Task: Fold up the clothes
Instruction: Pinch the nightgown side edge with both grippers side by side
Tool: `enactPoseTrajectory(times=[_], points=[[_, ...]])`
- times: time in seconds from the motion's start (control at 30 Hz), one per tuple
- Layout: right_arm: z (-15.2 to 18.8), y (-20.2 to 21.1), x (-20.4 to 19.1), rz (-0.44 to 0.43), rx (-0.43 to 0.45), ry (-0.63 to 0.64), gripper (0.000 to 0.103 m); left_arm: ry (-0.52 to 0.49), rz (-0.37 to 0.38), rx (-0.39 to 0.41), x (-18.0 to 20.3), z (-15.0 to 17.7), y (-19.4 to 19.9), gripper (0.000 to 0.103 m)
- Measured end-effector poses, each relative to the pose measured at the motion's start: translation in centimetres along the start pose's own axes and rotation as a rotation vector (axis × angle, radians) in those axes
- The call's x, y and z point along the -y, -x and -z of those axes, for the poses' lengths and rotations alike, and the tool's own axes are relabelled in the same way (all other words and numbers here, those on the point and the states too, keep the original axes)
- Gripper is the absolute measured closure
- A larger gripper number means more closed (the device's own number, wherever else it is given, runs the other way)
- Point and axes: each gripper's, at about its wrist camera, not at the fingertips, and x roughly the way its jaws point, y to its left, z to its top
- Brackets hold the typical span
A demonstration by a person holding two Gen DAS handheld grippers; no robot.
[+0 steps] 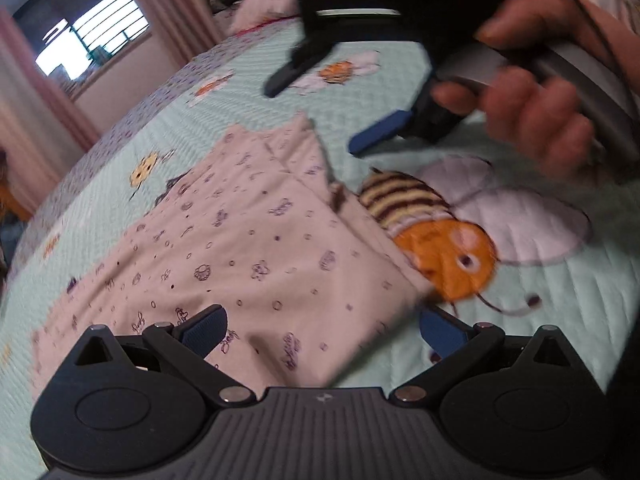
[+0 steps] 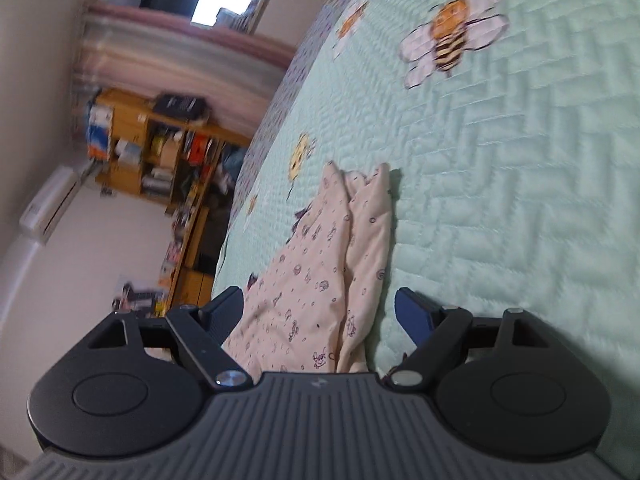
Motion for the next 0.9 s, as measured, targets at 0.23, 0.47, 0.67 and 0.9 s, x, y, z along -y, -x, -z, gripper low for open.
enactPoseTrajectory(times=[0.23,0.47,0.67,0.9], points=[[-0.6,0.1,0.5,-0.068,-0.023,0.006,0.019,-0.053,-0.194,0.093,3.1,1.5,0.7,0.001],[-1.7,-0.2,0.9,-0.085,-0.023,-0.021,0.019,-0.124,-0.246,0.12,4.9,0.4,-0.2,0.0],[-3.1,-2.5,-0.4,0.061,-0.069,-0.009,0.019,-0.047,-0.2,0.119,4.6,0.3,-0.6,0.007],[-4.1,-5.4,-1.3,0.121,-0.103,-0.016,0.019,-0.006,-0.141,0.153,5.2,1.0,-0.2,0.03]])
